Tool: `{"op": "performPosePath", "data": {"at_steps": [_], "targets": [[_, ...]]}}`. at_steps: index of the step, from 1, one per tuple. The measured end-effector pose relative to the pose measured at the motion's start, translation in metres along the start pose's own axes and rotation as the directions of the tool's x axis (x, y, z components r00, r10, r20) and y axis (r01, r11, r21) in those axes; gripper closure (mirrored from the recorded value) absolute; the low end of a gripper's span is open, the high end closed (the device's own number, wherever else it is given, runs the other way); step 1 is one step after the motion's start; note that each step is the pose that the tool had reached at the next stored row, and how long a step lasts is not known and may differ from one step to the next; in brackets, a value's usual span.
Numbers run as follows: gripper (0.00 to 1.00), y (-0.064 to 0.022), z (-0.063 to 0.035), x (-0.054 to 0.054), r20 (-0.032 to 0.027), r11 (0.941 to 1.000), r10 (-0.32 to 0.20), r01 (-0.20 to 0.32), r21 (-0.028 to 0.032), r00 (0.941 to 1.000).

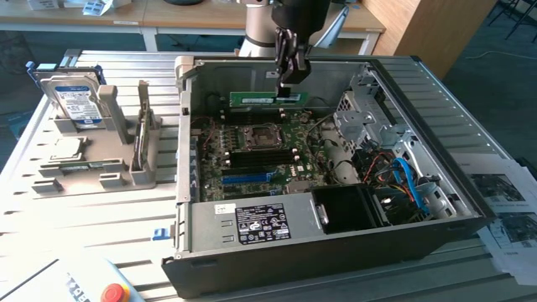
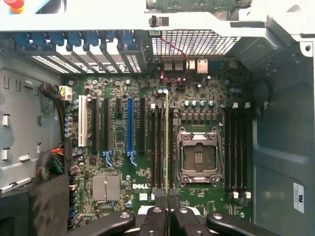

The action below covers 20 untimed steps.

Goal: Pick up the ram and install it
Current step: 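Insert the ram into the slot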

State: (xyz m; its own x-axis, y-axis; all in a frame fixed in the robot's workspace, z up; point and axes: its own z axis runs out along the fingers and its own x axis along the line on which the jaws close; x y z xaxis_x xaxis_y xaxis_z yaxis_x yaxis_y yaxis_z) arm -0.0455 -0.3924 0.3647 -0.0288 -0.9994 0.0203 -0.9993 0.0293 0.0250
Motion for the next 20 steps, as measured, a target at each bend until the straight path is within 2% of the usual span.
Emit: {"op": "performPosePath", "data": {"at_steps": [20], "targets": [[0.88,-0.0004,0.0172,0.0,0.0001,1.0,0.0,0.0,0.0,1.0]]}}
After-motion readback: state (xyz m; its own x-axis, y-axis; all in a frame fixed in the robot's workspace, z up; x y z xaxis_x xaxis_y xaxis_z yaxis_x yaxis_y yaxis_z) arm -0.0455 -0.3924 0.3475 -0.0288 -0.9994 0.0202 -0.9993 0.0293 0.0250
